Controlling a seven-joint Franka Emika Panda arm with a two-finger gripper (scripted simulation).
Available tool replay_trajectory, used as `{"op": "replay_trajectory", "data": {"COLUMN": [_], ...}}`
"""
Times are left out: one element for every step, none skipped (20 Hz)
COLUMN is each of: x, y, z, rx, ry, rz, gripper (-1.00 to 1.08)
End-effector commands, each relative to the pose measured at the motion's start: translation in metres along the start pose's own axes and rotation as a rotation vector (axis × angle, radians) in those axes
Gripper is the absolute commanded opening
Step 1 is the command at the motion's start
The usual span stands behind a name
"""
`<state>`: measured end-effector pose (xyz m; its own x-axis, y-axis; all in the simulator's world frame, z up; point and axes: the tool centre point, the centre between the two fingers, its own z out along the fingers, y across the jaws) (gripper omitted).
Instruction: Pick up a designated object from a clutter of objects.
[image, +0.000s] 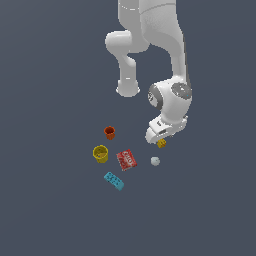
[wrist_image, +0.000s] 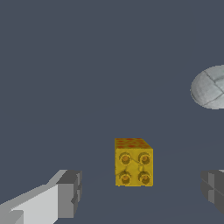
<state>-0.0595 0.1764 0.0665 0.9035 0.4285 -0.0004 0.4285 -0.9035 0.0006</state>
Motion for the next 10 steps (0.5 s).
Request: {"op": "replay_trajectory", "data": {"x": [-0.001, -0.001, -0.001, -0.001, -0.001, -0.001, -0.001, -0.001, -0.001, -0.001], "y": [0.0, 0.0, -0.001, -0.001, -0.001, -0.001, -0.001, -0.001, -0.001, -0.001], "z": [0.008, 0.012, 0.017, 0.023, 0.027, 0.031, 0.035, 0.038, 0.04, 0.042], "rx": [0.0, 0.0, 0.0, 0.0, 0.001, 0.001, 0.001, 0.001, 0.001, 0.001], "ry": [-0.001, -0.001, 0.0, 0.0, 0.0, 0.0, 0.0, 0.0, 0.0, 0.0], "rz": [-0.001, -0.001, -0.001, -0.001, -0.002, -0.002, -0.002, -0.002, -0.002, -0.002], "gripper": [1.0, 1.0, 1.0, 1.0, 1.0, 1.0, 1.0, 1.0, 1.0, 1.0]}}
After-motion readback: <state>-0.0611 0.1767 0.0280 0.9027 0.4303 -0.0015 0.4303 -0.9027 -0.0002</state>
